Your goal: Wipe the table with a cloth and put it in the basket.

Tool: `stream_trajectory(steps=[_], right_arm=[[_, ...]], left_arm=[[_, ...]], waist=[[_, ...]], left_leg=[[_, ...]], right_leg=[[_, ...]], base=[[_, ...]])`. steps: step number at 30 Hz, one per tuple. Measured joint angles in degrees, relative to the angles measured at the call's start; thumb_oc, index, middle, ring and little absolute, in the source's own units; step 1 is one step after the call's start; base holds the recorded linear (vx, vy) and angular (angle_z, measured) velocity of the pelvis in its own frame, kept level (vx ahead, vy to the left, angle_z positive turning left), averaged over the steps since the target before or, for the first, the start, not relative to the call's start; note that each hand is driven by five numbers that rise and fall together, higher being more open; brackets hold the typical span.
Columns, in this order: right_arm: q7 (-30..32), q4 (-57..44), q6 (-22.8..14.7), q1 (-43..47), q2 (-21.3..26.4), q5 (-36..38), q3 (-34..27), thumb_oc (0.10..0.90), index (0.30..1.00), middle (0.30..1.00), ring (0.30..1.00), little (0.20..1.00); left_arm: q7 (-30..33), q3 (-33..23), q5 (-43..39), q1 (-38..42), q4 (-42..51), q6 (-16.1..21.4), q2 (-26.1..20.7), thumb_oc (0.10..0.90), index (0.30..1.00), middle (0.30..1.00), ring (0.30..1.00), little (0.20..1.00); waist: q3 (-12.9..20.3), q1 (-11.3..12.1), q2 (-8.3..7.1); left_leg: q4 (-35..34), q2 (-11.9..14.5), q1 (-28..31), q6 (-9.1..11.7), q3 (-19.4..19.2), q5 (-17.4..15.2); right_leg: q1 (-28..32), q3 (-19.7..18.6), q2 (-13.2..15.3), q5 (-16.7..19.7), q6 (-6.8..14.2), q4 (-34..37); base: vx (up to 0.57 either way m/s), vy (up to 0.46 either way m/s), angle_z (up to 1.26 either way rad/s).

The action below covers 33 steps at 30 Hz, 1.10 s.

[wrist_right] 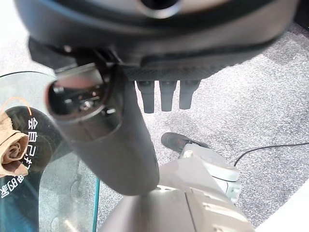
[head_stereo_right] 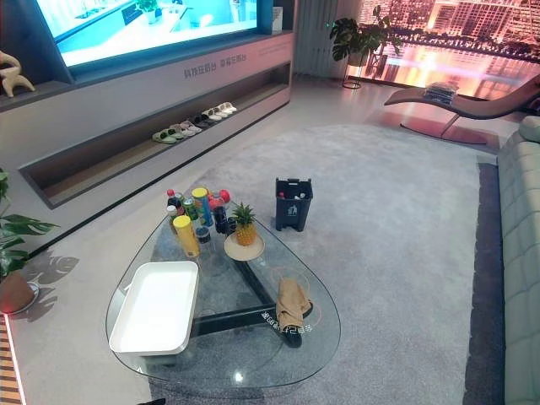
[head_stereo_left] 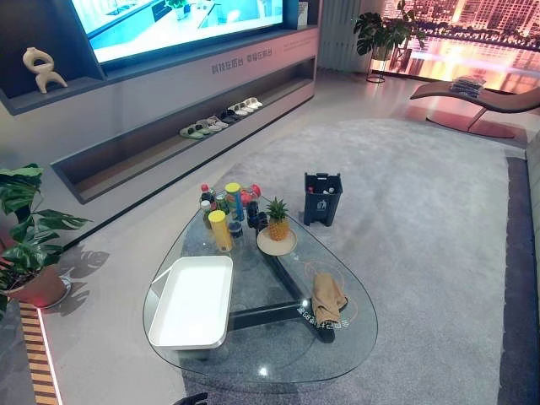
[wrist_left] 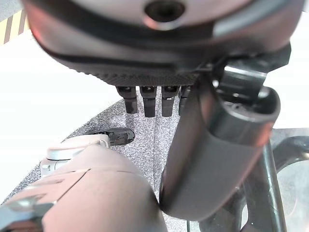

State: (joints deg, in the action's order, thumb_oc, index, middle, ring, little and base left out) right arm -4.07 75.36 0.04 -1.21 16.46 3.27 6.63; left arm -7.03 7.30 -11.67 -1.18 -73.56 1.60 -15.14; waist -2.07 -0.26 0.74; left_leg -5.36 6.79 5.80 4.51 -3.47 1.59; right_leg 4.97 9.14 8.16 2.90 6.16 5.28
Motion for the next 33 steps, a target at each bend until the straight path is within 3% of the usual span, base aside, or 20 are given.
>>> stream_trajectory(steps=[5, 9, 14, 17, 21, 24, 27, 30, 31, 33], right_arm=[[0.0, 0.1, 0.2, 0.1, 0.2, -0.1, 0.0, 0.800, 0.900, 0.900, 0.900, 0.900], [-0.1, 0.3, 1.6, 2.1, 1.2, 0.2, 0.1, 0.800, 0.900, 0.900, 0.900, 0.900], [0.0, 0.7, 3.4, 9.1, 3.8, 2.0, 0.1, 0.800, 0.900, 0.900, 0.900, 0.900], [0.5, 0.7, 3.2, 11.0, 4.0, 3.2, 0.6, 0.800, 0.900, 0.900, 0.900, 0.900], [0.7, 0.6, 2.5, 16.7, 4.2, 6.5, 1.4, 0.800, 0.900, 0.900, 0.900, 0.900], [0.7, 0.5, 1.7, 19.7, 4.2, 8.7, 1.5, 0.800, 0.900, 0.900, 0.900, 0.900], [1.5, 0.4, 0.5, 20.8, 4.3, 10.3, 1.4, 0.800, 0.900, 0.900, 0.900, 0.900], [1.9, 0.2, 0.3, 20.9, 4.3, 10.5, 1.4, 0.800, 0.900, 0.900, 0.900, 0.900], [2.8, -0.4, -0.6, 21.4, 4.5, 10.9, 1.4, 0.800, 0.900, 0.900, 0.900, 0.900], [3.5, -0.6, -1.4, 21.8, 4.6, 11.0, 1.6, 0.800, 0.900, 0.900, 0.900, 0.900]], left_arm=[[-0.1, 0.0, -0.1, 0.4, 0.0, 0.1, 0.0, 0.800, 0.900, 0.900, 0.900, 0.900], [-0.2, 1.3, -0.8, 1.9, 0.4, 0.1, -0.1, 0.800, 0.900, 0.900, 0.900, 0.900], [-0.4, 3.3, -4.7, 9.3, 2.3, 1.1, 0.1, 0.800, 0.900, 0.900, 0.900, 0.900], [0.2, 3.3, -6.9, 11.5, 4.5, 2.7, -0.1, 0.800, 0.900, 0.900, 0.900, 0.900], [1.9, 3.8, -9.6, 18.8, 5.4, 4.3, -1.3, 0.800, 0.900, 0.900, 0.900, 0.900], [2.8, 3.9, -10.8, 22.4, 6.3, 4.5, -1.8, 0.800, 0.900, 0.900, 0.900, 0.900], [3.5, 5.1, -13.1, 22.9, 7.5, 5.6, -1.9, 0.800, 0.900, 0.900, 0.900, 0.900], [3.8, 5.2, -13.6, 23.1, 7.5, 5.6, -1.9, 0.800, 0.900, 0.900, 0.900, 0.900], [4.1, 5.3, -14.5, 23.2, 7.2, 5.6, -2.1, 0.800, 0.900, 0.900, 0.900, 0.900], [4.1, 5.3, -14.9, 22.7, 7.3, 5.7, -2.5, 0.800, 0.900, 0.900, 0.900, 0.900]], waist=[[-0.5, 0.0, 0.08], [-1.0, 0.0, 0.69], [-10.7, -0.1, 3.23], [-14.1, -0.1, 3.87], [-22.3, -0.2, 2.70], [-26.7, -0.1, 1.44], [-26.9, 0.1, 1.40], [-27.1, 0.1, 1.41], [-27.6, 0.6, 1.15], [-27.6, 0.5, 1.23]], left_leg=[[0.0, 0.0, -0.4, 0.3, -0.1, -0.2], [0.4, -0.4, -4.9, 0.4, -0.3, 0.8], [0.5, -1.2, -12.6, 0.2, 0.3, 4.0], [1.3, -1.2, -15.7, 0.2, 0.5, 4.5], [6.8, -1.1, -22.2, 0.5, 1.1, 4.3], [9.7, -1.4, -26.0, 0.5, 1.3, 3.9], [13.9, -2.0, -31.9, 0.3, 2.2, 3.1], [14.8, -2.1, -32.8, 0.3, 2.4, 2.9], [18.7, -2.1, -35.4, 0.4, 2.6, 1.3], [22.1, -2.0, -37.7, 0.2, 2.9, 0.0]], right_leg=[[-0.5, -0.1, 0.0, -0.1, 0.1, 0.0], [-5.3, -0.4, 0.1, 1.1, -0.4, 0.0], [-12.6, -0.5, 0.6, 4.3, -0.1, -0.4], [-15.7, -0.6, 0.7, 4.8, -0.1, -1.2], [-21.8, -1.4, 0.6, 4.6, -0.3, -5.8], [-26.1, -1.8, 1.2, 3.7, -0.6, -9.4], [-32.6, -2.2, 1.9, 1.0, -0.8, -15.7], [-33.7, -2.3, 2.1, 0.7, -1.1, -17.1], [-37.2, -3.1, 2.2, -1.6, -1.3, -22.4], [-39.6, -3.7, 2.1, -3.6, -1.8, -26.0]], base=[[0.03, 0.006, -0.01], [-0.21, 0.056, -0.05], [-0.19, 0.038, 0.04], [-0.24, -0.042, 0.01], [-0.15, -0.041, -0.01], [-0.12, -0.017, 0.00], [-0.08, -0.045, 0.11], [-0.02, -0.025, 0.04], [-0.03, -0.045, -0.02], [-0.02, -0.042, 0.02]])
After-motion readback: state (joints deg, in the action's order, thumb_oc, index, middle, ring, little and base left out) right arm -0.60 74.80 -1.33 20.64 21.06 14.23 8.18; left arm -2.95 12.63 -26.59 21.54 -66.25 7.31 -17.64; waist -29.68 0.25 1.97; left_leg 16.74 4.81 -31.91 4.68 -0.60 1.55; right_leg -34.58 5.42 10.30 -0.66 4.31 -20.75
